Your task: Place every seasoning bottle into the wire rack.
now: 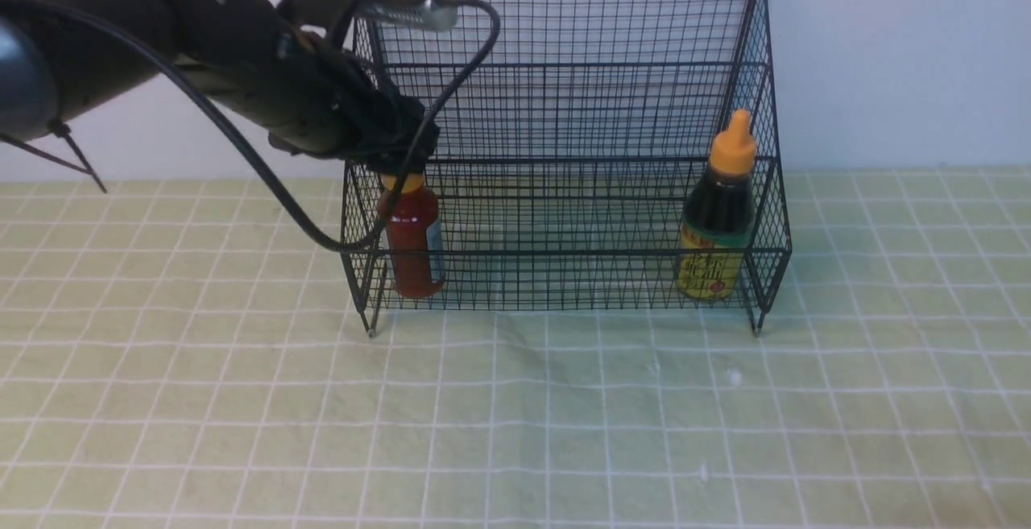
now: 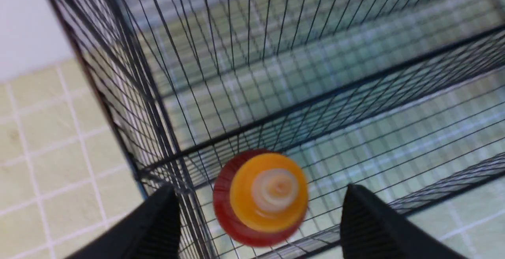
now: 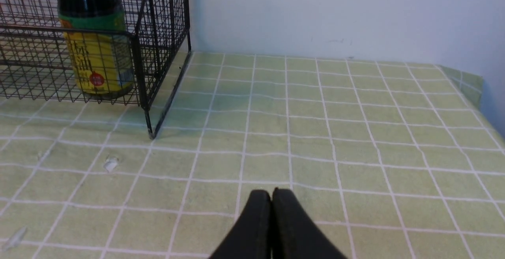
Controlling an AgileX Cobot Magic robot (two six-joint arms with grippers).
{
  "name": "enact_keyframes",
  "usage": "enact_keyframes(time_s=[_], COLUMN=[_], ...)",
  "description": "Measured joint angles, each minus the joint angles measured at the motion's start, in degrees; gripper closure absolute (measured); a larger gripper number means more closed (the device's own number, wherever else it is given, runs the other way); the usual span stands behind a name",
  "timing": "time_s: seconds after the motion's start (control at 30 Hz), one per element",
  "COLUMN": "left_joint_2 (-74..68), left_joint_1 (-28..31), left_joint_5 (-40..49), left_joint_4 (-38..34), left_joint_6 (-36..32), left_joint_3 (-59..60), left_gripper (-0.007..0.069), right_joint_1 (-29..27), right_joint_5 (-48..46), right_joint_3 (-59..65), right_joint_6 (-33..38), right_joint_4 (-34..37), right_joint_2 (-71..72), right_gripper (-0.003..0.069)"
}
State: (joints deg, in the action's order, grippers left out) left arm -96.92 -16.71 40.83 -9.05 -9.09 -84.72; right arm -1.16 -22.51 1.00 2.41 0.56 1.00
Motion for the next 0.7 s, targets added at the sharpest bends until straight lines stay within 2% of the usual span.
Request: enact_keyframes(time_s=[0.1,0.13,0.17,0.2,0.3,0.37,0.53,0.7], left_joint_2=[4.1,5.7,7.6,8.0,14.0,18.2,30.7,44.8], left_joint_1=[0.0,0.0,0.0,0.0,0.0,0.0,0.0,0.0], left_joint_5=[2.7,4.1,6.4,6.8,13.7,15.4,14.6,7.3], left_joint_4=[0.0,0.2,1.0,1.1,4.5,5.5,5.9,5.6], left_joint_6=[0.0,0.0,0.0,0.0,0.7,1.9,4.1,5.4], left_joint_3=[0.0,0.0,0.0,0.0,0.0,0.8,9.6,24.3], left_gripper=[0.0180,0.0214,0.0281,0.0281,0.0510,0.0591,0.0631,0.0631], right_joint_1=[0.0,0.0,0.0,0.0,0.0,0.0,0.0,0.0], right_joint_5=[0.0,0.0,0.0,0.0,0.0,0.0,0.0,0.0], right_joint_3=[0.0,0.0,0.0,0.0,0.0,0.0,0.0,0.0], right_joint_6=[0.0,0.0,0.0,0.0,0.0,0.0,0.0,0.0], right_joint_4=[0.0,0.0,0.0,0.0,0.0,0.0,0.0,0.0], right_joint_2=[0.0,0.0,0.0,0.0,0.0,0.0,0.0,0.0], right_gripper=[0.0671,0.0671,0.0671,0.0671,0.0671,0.0671,0.0671,0.0671])
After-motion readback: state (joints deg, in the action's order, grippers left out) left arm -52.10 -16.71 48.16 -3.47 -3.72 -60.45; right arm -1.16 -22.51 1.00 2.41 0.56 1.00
